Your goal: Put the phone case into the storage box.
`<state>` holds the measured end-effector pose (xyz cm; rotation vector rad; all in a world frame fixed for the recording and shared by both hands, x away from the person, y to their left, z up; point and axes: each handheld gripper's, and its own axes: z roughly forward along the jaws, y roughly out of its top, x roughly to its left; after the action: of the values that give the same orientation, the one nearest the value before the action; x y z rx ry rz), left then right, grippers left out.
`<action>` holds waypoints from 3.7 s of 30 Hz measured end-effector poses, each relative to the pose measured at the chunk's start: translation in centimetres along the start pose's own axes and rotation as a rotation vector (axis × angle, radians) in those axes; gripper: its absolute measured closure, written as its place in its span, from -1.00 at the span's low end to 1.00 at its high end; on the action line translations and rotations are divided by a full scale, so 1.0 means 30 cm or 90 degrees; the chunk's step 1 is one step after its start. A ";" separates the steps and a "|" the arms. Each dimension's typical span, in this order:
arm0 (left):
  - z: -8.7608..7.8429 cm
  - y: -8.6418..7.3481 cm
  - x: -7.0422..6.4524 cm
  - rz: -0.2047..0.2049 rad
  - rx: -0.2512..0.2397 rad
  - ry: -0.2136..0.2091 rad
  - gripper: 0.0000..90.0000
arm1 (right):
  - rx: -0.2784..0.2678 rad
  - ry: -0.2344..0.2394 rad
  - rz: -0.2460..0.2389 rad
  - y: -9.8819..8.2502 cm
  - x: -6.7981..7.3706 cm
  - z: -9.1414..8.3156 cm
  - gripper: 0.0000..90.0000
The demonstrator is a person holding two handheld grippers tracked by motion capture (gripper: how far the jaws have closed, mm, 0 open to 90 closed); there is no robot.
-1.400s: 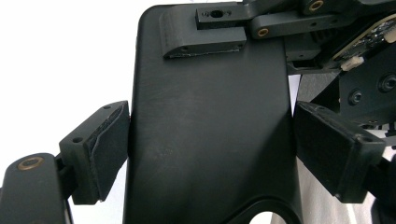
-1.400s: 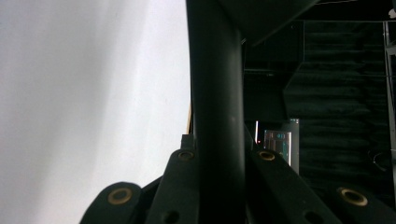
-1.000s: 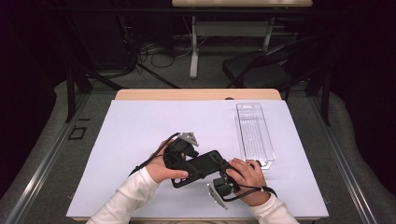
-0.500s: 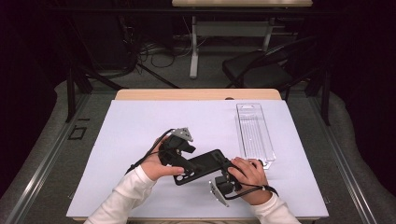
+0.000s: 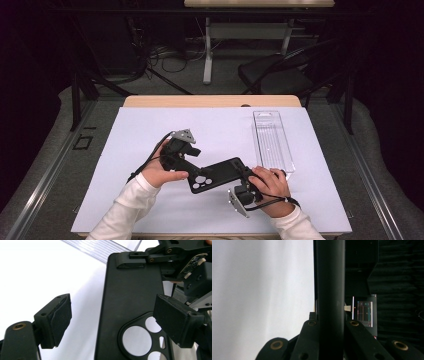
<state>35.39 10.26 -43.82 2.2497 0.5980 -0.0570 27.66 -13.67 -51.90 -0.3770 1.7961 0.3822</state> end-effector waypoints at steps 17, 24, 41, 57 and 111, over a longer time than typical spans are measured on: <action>-0.036 -0.010 0.037 -0.010 -0.018 0.026 -0.64 | -0.014 0.018 0.053 -0.007 -0.006 -0.001 0.94; -0.060 -0.015 0.054 -0.016 -0.029 0.036 -0.64 | -0.023 0.029 0.088 -0.014 -0.012 -0.003 0.94; -0.100 -0.023 0.075 -0.025 -0.045 0.058 -0.63 | -0.075 0.084 0.234 -0.038 -0.042 -0.010 0.95; -0.177 -0.038 0.108 -0.038 -0.079 0.075 -0.58 | -0.122 0.157 0.397 -0.078 -0.061 -0.006 0.95; -0.104 -0.006 0.000 0.063 -0.076 -0.011 -0.05 | -0.202 0.245 0.625 -0.154 -0.061 0.021 0.95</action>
<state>34.85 12.58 -41.82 2.1567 0.4681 0.0090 30.70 -17.41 -50.56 0.2793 2.2103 1.3609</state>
